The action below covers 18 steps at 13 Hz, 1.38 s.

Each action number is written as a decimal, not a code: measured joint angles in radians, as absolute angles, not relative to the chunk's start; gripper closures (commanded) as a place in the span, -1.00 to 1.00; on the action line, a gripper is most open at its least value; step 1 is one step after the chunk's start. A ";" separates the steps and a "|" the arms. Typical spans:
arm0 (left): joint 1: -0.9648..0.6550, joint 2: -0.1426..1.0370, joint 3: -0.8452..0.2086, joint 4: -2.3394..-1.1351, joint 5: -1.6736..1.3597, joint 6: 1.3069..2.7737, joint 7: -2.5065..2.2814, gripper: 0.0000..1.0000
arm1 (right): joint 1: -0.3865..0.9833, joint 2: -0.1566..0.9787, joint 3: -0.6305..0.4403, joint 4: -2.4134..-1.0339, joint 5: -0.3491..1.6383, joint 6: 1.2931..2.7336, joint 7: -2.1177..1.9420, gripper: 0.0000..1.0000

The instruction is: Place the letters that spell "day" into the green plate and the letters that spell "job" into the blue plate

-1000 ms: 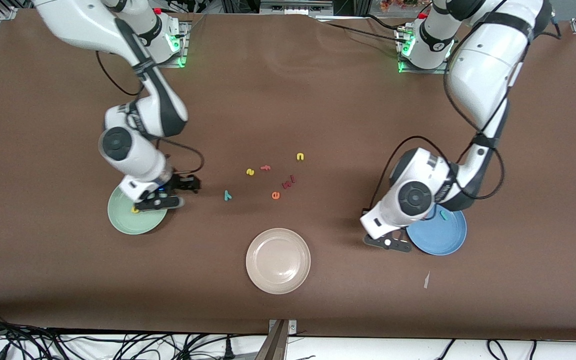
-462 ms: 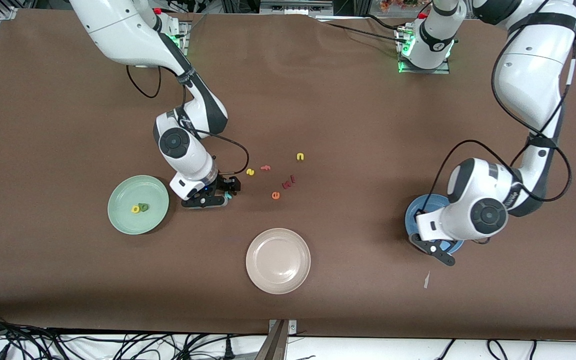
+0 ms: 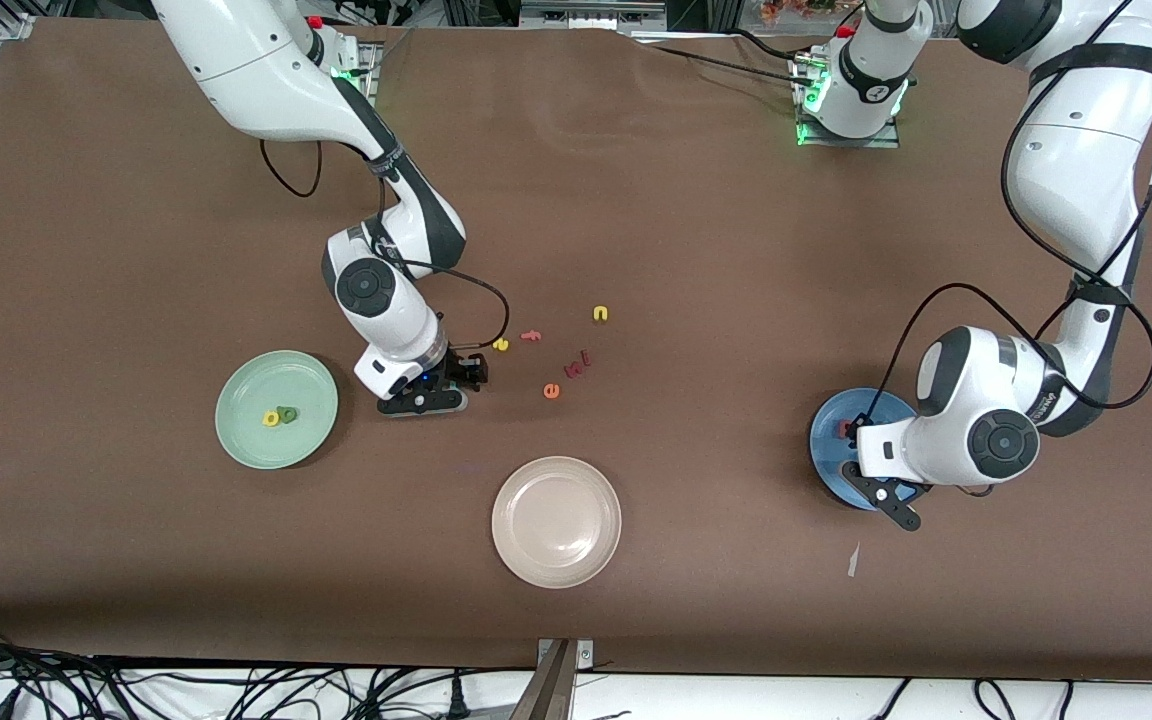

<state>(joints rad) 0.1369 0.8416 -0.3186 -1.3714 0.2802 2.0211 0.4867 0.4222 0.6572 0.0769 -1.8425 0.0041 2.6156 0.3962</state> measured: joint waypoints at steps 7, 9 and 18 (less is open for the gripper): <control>0.134 0.669 -0.341 -1.334 0.223 1.818 0.405 -1.00 | 0.423 0.659 0.064 -1.842 -0.015 2.619 0.391 0.73; 0.133 0.566 -0.341 -1.332 0.179 1.739 0.366 -1.00 | 0.423 0.656 0.050 -1.841 -0.018 2.621 0.370 0.73; -0.043 0.192 -0.006 -1.425 0.010 1.624 0.139 -1.00 | 0.170 0.423 0.019 -1.867 -0.023 2.340 -0.085 -0.41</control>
